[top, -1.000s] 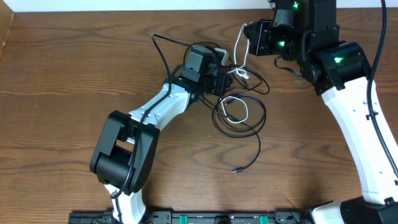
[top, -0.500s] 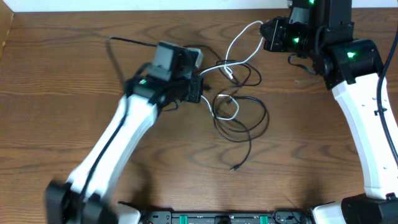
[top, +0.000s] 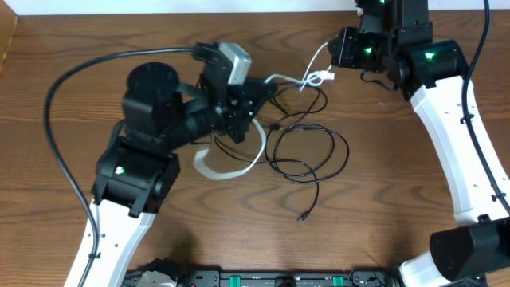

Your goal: Untangle cables

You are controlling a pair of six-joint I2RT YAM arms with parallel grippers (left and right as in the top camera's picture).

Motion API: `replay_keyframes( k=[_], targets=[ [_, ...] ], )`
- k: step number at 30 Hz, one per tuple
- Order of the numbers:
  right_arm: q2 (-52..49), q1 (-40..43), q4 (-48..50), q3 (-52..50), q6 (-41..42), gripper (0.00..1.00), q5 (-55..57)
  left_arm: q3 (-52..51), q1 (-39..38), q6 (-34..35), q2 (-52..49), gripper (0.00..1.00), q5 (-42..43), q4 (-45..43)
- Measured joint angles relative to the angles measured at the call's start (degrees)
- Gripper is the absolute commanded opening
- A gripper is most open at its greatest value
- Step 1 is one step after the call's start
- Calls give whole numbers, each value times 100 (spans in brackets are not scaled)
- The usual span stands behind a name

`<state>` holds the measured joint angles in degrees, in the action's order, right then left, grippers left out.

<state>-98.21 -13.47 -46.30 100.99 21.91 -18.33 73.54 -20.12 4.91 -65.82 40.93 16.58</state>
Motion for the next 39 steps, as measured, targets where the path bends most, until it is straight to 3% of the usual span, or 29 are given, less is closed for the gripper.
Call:
replay_keyframes(
  k=[4,7,9,10,13,15,19,23,27,33,39],
  targets=[
    [0,28,0,0,-33,1,2,11,192,111,81,8,-393,111],
    [0,39,101,0,-278,1,-70,33,249,-20,26,9,-927,887],
    [0,44,251,0,-590,1,-258,33,249,-168,-66,17,-1180,1353],
    [0,44,286,0,-713,1,-334,35,249,-234,-142,28,-1270,1515],
    [0,44,278,0,-914,1,-455,35,249,-402,-385,48,-1451,1836],
    [0,44,232,0,-984,1,-518,35,249,-492,-535,54,-1508,1954],
    [0,22,219,0,-1067,1,-691,35,249,-640,-817,55,-1561,1947],
    [0,-59,400,0,-1088,1,-1082,35,249,-647,-1029,56,-1482,1703],
    [0,-46,417,11,-1108,1,-1628,33,249,-542,-1261,70,-1241,1078],
    [9,-24,393,74,-1215,1,-2157,39,249,-293,-1545,79,-636,-52],
    [20,37,352,96,-1224,1,-2538,42,249,-83,-2310,83,-133,-522]
  ],
)
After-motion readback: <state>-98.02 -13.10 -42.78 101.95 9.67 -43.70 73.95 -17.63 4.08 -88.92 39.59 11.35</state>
